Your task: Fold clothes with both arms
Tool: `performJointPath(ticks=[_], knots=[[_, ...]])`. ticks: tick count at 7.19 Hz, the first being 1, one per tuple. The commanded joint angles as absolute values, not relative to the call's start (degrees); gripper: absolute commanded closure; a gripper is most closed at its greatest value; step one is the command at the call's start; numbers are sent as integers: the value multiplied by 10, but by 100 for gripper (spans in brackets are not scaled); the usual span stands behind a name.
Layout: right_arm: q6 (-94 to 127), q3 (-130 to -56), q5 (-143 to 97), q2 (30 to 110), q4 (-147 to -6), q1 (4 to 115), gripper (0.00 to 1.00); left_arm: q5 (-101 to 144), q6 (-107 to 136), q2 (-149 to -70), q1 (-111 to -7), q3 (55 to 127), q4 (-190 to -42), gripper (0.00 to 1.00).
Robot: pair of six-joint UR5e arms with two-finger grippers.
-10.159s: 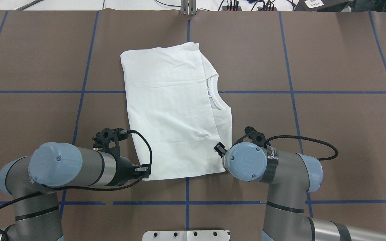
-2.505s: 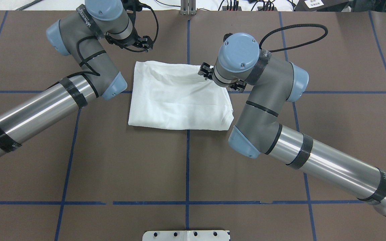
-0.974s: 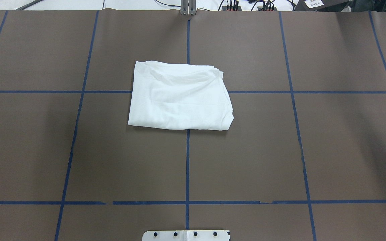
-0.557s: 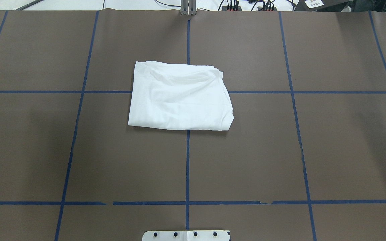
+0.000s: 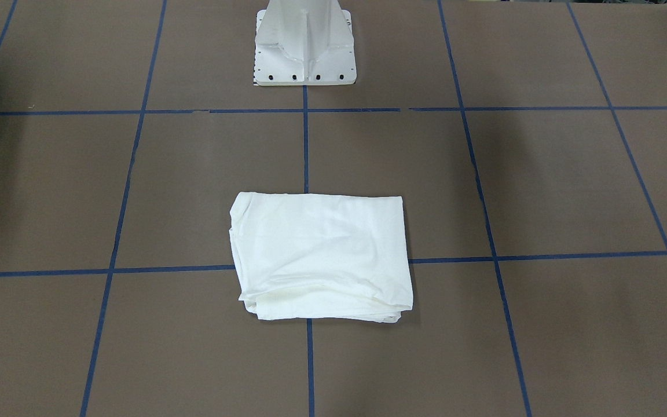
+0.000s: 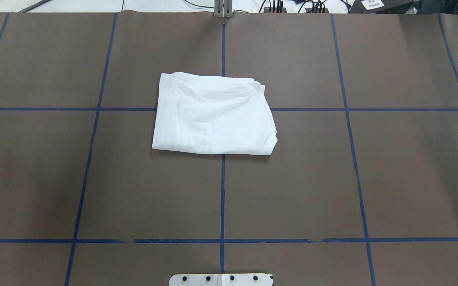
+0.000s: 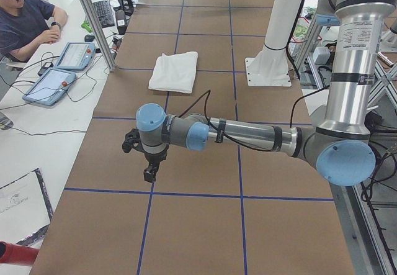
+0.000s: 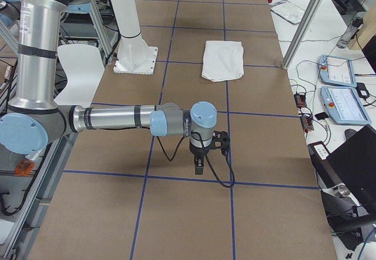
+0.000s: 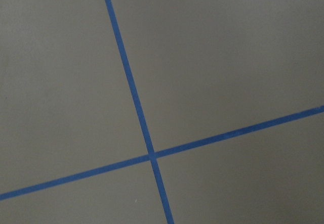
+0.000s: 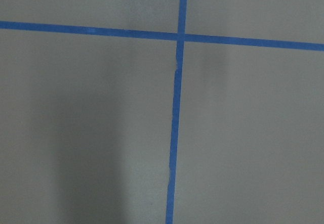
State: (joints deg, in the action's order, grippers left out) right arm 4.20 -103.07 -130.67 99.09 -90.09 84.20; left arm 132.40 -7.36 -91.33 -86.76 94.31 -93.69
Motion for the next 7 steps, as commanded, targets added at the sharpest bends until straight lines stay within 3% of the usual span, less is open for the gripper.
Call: performJointPath(ticks=[1,7], knots=[[42,-1031,-1314,992,-901,842,0,1322,-106,-881,-891,956,-927,0],[42,-1031,-1314,994,-901,842,0,1322,-49,-882,-891,962,-927,0]])
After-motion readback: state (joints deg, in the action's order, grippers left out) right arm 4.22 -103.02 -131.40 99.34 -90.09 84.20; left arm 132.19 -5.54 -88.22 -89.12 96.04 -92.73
